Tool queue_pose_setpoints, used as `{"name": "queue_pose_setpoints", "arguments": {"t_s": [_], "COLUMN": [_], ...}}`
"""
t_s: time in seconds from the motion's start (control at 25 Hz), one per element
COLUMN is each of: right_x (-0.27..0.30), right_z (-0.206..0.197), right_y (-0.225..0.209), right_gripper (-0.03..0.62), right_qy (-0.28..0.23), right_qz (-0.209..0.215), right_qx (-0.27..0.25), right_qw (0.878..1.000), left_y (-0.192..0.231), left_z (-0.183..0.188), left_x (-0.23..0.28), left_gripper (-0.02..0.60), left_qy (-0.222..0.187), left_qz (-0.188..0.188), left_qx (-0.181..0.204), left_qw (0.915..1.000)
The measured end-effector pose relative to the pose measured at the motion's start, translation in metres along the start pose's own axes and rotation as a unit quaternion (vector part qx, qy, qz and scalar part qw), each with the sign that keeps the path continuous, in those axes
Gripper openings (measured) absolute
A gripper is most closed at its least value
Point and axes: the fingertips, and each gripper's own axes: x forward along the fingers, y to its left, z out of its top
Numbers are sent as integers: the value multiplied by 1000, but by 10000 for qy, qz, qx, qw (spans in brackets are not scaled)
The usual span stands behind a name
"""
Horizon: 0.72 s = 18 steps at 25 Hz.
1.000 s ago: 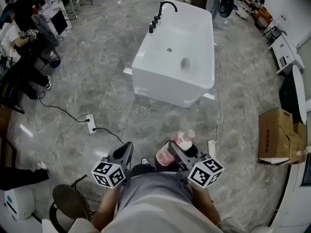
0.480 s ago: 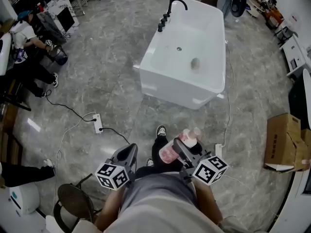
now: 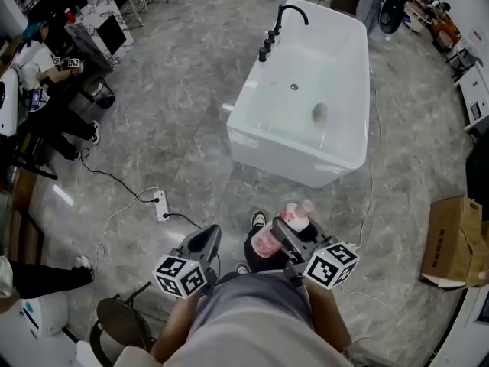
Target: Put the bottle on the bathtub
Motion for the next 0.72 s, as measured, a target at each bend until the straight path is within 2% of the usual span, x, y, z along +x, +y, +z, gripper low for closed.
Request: {"name": "queue_pose_setpoints", "arguments": {"t_s": [0.44, 0.6, 0.72], "right_x": [74, 93, 103], "right_z": [69, 85, 95], "right_y": [-50, -68, -77], "right_gripper": [213, 213, 213], "right_qy": [72, 152, 238], "right_qz": [380, 523, 626], "right_qx": [71, 59, -46], "right_qw": [9992, 9985, 9977], "left_y": [6, 9, 13], "left_z": [70, 84, 92], "left_x": [91, 115, 123], "left_gripper": [9, 9, 9], "left_qy": [-88, -51, -119], "left_qz": [105, 172, 273], "left_qx": [49, 140, 64], "left_qw": [9999, 9997, 9995]}}
